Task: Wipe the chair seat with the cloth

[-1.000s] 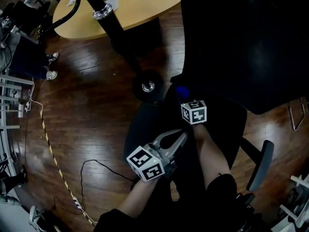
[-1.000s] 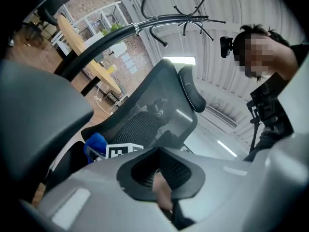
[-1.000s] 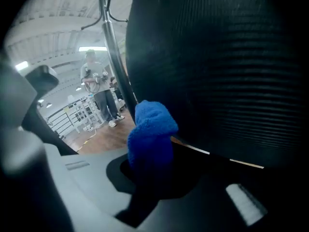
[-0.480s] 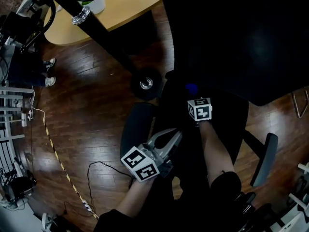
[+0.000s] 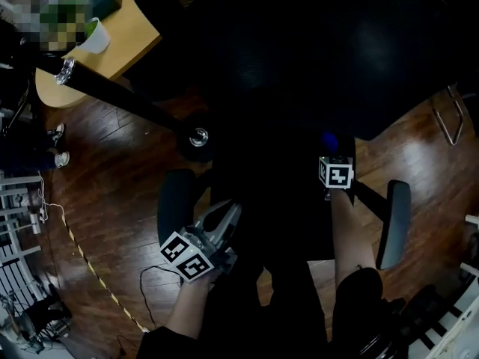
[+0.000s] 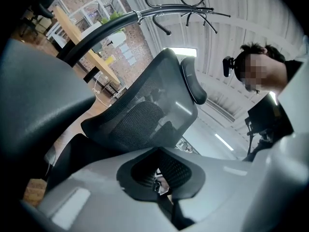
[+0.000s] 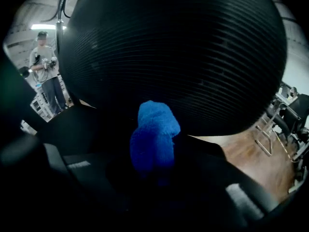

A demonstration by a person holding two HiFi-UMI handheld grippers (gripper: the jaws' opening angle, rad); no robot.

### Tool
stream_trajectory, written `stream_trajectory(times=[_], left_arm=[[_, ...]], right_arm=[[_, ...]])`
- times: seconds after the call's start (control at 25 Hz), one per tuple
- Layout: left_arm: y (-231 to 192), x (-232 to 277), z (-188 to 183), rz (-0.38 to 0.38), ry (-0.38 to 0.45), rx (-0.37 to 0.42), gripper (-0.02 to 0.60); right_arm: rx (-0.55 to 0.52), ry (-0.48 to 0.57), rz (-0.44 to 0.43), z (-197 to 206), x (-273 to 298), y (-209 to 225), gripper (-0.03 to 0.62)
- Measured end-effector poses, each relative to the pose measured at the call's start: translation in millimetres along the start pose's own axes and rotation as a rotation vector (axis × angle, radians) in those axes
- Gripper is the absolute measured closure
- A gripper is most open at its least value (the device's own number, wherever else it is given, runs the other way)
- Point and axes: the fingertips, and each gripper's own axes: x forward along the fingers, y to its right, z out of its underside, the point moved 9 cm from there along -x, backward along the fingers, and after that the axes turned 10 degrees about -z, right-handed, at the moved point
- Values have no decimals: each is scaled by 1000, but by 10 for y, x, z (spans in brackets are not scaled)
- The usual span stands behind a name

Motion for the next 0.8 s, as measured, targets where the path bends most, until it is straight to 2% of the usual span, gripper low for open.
stream_trajectory(times=[0.08,0.16,0.32,0.52,0.64,0.8], left_arm=[[-2,12,9,-12,-6,4,589],[-4,24,13,-22,-11,10,589],[2,46,22,-36,-12,5,590],[43,77,43,-35,0,18,589],[79,61,67,-25,11,10,589],[152,21,67,-11,29,-8,589]], right_arm=[[26,1,57,59,-169,240,559],[49,11,73,108,-270,387,559],[46,21,65,127,-340,459,559],[76,33,4,103,-367,523,558],[-17,27,-12,75,-360,258,559],[-137,52,-212,-231,-116,-630,559]])
